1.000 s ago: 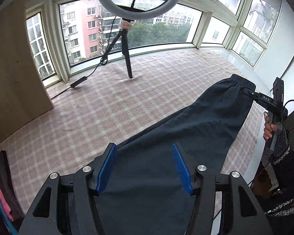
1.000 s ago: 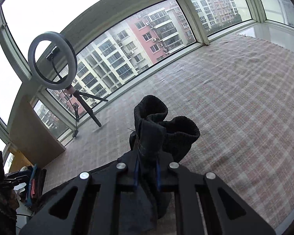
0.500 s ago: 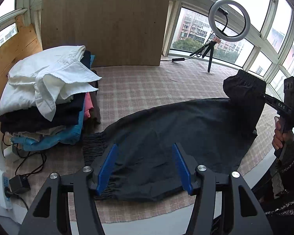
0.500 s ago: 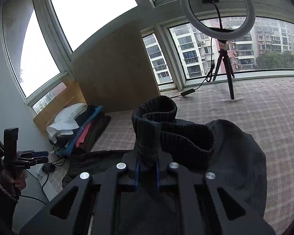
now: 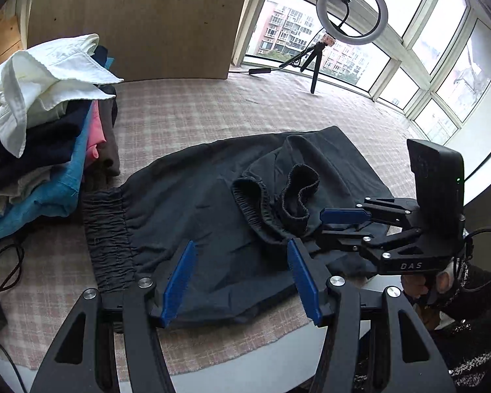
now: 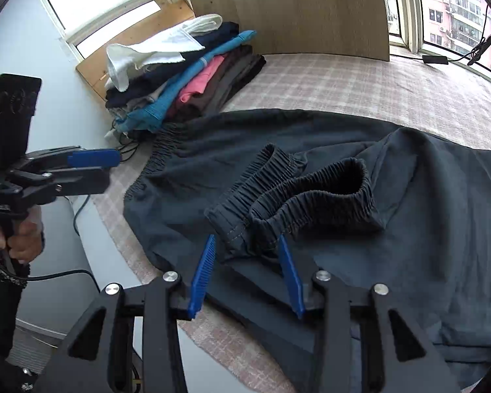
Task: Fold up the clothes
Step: 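Grasp the elastic cuffs with the left tool and lay them on the fold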
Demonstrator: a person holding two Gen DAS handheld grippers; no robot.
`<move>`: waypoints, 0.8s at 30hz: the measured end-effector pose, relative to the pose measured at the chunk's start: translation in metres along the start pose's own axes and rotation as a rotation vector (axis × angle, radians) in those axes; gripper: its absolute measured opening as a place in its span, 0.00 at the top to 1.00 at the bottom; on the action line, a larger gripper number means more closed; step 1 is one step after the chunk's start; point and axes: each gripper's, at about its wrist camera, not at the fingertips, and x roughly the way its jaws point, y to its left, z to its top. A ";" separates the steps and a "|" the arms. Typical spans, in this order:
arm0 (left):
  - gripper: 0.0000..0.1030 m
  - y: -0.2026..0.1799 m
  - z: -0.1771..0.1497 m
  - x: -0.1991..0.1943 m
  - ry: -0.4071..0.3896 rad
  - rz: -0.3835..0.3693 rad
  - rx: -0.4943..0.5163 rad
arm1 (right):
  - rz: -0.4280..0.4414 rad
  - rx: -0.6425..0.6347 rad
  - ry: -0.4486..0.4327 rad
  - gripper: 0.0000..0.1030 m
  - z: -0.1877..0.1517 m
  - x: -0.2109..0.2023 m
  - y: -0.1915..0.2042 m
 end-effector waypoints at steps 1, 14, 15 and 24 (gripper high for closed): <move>0.46 -0.007 0.004 0.005 0.003 -0.014 0.017 | 0.033 0.011 -0.029 0.50 0.002 -0.019 -0.002; 0.44 -0.091 0.039 0.126 0.163 0.015 0.250 | -0.297 0.185 -0.045 0.44 -0.010 -0.111 -0.161; 0.44 -0.092 0.039 0.134 0.182 0.023 0.243 | -0.310 0.191 -0.022 0.44 -0.013 -0.107 -0.172; 0.79 -0.035 0.043 0.128 0.151 0.026 -0.221 | -0.328 0.169 0.127 0.44 -0.033 -0.076 -0.219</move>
